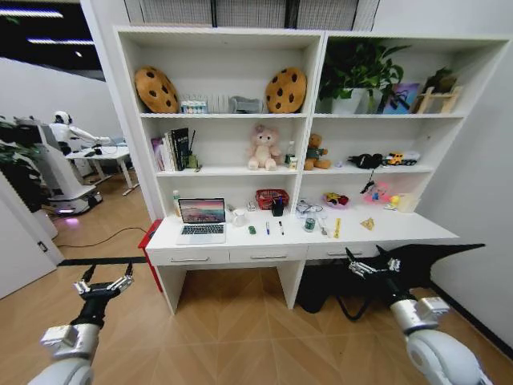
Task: Organize the objects on the table.
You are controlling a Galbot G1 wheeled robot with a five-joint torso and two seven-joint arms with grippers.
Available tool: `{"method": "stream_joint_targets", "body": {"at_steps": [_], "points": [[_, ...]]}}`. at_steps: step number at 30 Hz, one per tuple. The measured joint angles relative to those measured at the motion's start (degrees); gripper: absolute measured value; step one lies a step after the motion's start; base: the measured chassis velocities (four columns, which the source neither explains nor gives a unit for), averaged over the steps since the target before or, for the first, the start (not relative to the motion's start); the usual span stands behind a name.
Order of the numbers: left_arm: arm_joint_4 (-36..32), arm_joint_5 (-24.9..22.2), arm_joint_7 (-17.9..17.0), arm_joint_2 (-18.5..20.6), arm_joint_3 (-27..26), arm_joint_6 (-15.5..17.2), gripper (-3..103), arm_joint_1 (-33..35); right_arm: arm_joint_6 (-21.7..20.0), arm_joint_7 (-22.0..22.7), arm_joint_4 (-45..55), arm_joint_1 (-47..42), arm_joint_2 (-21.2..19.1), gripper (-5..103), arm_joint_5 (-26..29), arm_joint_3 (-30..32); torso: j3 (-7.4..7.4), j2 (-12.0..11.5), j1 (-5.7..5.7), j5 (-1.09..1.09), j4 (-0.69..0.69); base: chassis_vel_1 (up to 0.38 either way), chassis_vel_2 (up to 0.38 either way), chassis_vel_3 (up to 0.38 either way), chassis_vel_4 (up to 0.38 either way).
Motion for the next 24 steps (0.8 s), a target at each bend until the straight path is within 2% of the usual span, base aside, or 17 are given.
{"method": "stream_joint_targets", "body": {"at_steps": [7,11,12,15,16,21,24], "points": [[0.0,0.0,0.3,-0.5,0.0,-0.2,100,0.0,-0.1,0.0,0.7,-0.9,0.0,100,-0.4,0.3,0.0,0.0,0.0,-0.01,-0.01,0.0,0.0,0.0,0.0],[0.4,0.0,0.4,-0.7,0.1,-2.2,100,0.6,-0.1,-0.1,1.6,-1.6,0.5,100,-0.5,0.3,0.0,0.0,0.0,0.0,0.0,0.0,0.0,0.0,0.0],[0.4,0.0,0.4,-0.7,0.1,-2.4,92,0.7,-0.2,-0.2,1.7,-1.7,0.6,100,-0.5,0.3,0.0,0.0,0.0,0.0,0.0,0.0,0.0,0.0,0.0],[0.4,0.0,0.4,-0.8,0.2,-2.7,87,0.7,-0.3,-0.3,1.9,-1.8,0.7,100,-0.5,0.3,0.0,0.0,0.0,0.0,0.0,0.0,0.0,0.0,0.0],[0.3,0.0,0.4,-0.8,0.3,-2.7,81,0.7,-0.3,-0.3,2.0,-2.0,0.7,100,-0.5,0.3,0.0,0.0,0.0,0.0,-0.01,0.0,0.0,0.0,0.0],[0.2,0.0,0.6,-0.4,0.2,-2.8,98,1.0,-0.4,-0.3,2.4,-2.6,0.7,100,-0.3,0.3,0.0,0.0,0.0,0.0,-0.01,0.0,0.0,0.0,0.0],[0.2,0.0,0.6,-0.3,0.2,-2.9,100,1.1,-0.4,-0.3,2.5,-2.7,0.7,100,-0.2,0.4,0.0,0.0,0.0,0.0,-0.01,0.0,0.0,0.0,0.0]]}}
